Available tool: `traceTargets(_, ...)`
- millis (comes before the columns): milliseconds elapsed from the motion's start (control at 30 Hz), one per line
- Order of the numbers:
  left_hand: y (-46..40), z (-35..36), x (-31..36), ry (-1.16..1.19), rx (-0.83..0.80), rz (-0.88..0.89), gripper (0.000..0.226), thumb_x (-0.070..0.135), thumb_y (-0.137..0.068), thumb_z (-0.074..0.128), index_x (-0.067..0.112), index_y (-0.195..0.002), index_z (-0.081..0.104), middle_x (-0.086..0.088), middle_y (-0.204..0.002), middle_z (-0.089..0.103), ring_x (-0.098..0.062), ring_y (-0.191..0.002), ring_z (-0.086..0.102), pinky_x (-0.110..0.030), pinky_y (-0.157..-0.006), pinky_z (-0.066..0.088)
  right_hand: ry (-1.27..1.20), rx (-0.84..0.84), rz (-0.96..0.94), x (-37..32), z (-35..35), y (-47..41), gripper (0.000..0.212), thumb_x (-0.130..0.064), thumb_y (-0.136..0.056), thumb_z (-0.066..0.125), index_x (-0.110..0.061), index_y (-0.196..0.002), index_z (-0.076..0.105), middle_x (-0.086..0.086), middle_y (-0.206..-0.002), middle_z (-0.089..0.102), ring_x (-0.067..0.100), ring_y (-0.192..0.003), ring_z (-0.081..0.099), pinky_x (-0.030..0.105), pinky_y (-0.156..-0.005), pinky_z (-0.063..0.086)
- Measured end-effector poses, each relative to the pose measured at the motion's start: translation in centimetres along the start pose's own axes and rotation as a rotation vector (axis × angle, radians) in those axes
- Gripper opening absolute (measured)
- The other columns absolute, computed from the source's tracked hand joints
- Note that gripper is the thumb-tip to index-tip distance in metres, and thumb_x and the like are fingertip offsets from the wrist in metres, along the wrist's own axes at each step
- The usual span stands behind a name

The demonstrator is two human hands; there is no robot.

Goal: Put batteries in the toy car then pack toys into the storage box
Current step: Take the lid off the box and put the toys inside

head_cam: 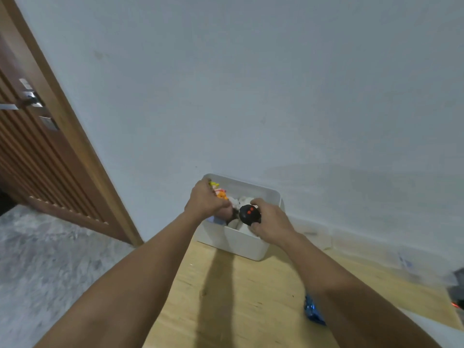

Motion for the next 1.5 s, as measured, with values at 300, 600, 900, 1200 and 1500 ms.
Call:
traceTargets(300,-2.9,3.8,-0.2,-0.141,-0.151,-0.018,0.035,0.021,-0.064,0.078,0.012,-0.083,0.05,0.0,-0.069,0.048,-0.017,-0.068,0.048,-0.022,-0.054,0.04,0.178,-0.194,-0.055,0.3,1.6,-1.7,0.043,-0.017,-0.08,0.063,-0.021,-0.122,0.057,0.011,-0.119,0.063,0.034,-0.109,0.059,0.039,-0.089,0.051)
traceTargets(600,-3.6,5.8,-3.5,-0.472,-0.386,-0.161,0.062,0.036,-0.06,0.085,0.002,-0.107,0.061,-0.004,-0.091,0.056,-0.02,-0.081,0.056,-0.026,-0.061,0.044,0.264,-0.309,-0.09,0.2,3.1,-3.2,0.035,-0.011,-0.081,0.06,-0.019,-0.114,0.064,0.01,-0.115,0.065,0.032,-0.105,0.061,0.037,-0.085,0.053)
traceTargets(900,-4.8,6.2,-3.6,-0.496,-0.331,-0.011,0.065,0.024,-0.055,0.086,0.012,-0.105,0.046,-0.008,-0.113,0.057,-0.027,-0.102,0.057,-0.032,-0.074,0.051,0.226,-0.298,-0.035,0.6,3.6,-3.8,0.048,-0.032,-0.083,0.067,-0.022,-0.129,0.057,0.009,-0.127,0.061,0.032,-0.114,0.058,0.036,-0.093,0.05)
traceTargets(1200,-5.5,9.1,-2.3,-0.478,-0.357,0.217,0.067,0.017,-0.07,0.072,0.014,-0.13,0.042,-0.01,-0.119,0.059,-0.03,-0.113,0.055,-0.034,-0.091,0.044,0.118,-0.171,-0.024,1.6,1.7,-4.2,0.051,-0.022,-0.079,0.069,-0.023,-0.129,0.057,0.005,-0.123,0.064,0.026,-0.113,0.059,0.035,-0.095,0.049)
traceTargets(1500,-6.2,10.7,-1.9,-0.737,-0.419,0.387,0.065,0.033,-0.077,0.068,0.023,-0.135,0.042,0.0,-0.135,0.052,-0.027,-0.122,0.043,-0.041,-0.095,0.038,0.073,0.098,-0.028,3.0,-0.2,-4.2,0.04,-0.012,-0.085,0.054,-0.015,-0.125,0.058,0.003,-0.128,0.06,0.022,-0.12,0.052,0.032,-0.102,0.039)
Point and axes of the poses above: each hand's wrist, its own y-axis away from the middle knuckle, its own z-axis out of the palm, x = y × z, the point moved 6 cm from there along -y, towards the middle knuckle
